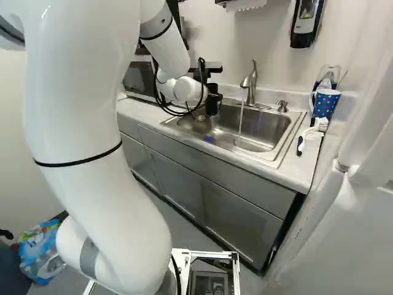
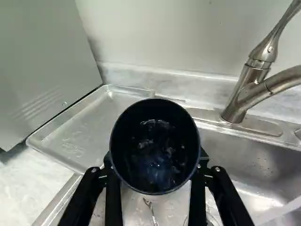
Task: Rinse the cup and place it in the tray
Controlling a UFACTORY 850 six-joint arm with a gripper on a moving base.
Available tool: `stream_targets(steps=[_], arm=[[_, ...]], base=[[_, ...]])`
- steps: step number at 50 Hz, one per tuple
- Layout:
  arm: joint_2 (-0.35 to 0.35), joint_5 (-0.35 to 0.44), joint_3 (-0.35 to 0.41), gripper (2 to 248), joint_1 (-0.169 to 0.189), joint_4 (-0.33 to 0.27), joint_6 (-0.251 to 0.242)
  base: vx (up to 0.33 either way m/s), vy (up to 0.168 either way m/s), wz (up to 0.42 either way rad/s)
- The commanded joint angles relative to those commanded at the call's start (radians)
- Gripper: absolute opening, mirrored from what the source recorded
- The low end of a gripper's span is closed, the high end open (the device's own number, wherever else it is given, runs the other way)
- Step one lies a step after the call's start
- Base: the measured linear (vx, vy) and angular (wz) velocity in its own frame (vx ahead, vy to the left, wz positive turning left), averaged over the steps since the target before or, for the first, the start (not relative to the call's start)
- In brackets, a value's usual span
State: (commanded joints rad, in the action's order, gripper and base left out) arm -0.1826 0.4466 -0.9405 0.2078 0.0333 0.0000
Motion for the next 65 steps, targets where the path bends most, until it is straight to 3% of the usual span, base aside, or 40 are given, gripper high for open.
stream_targets(steps=[65], arm=[[0.102, -0.104, -0.034, 125, 0.000, 0.000, 0.000]], base=[[0.000, 0.000, 0.000]])
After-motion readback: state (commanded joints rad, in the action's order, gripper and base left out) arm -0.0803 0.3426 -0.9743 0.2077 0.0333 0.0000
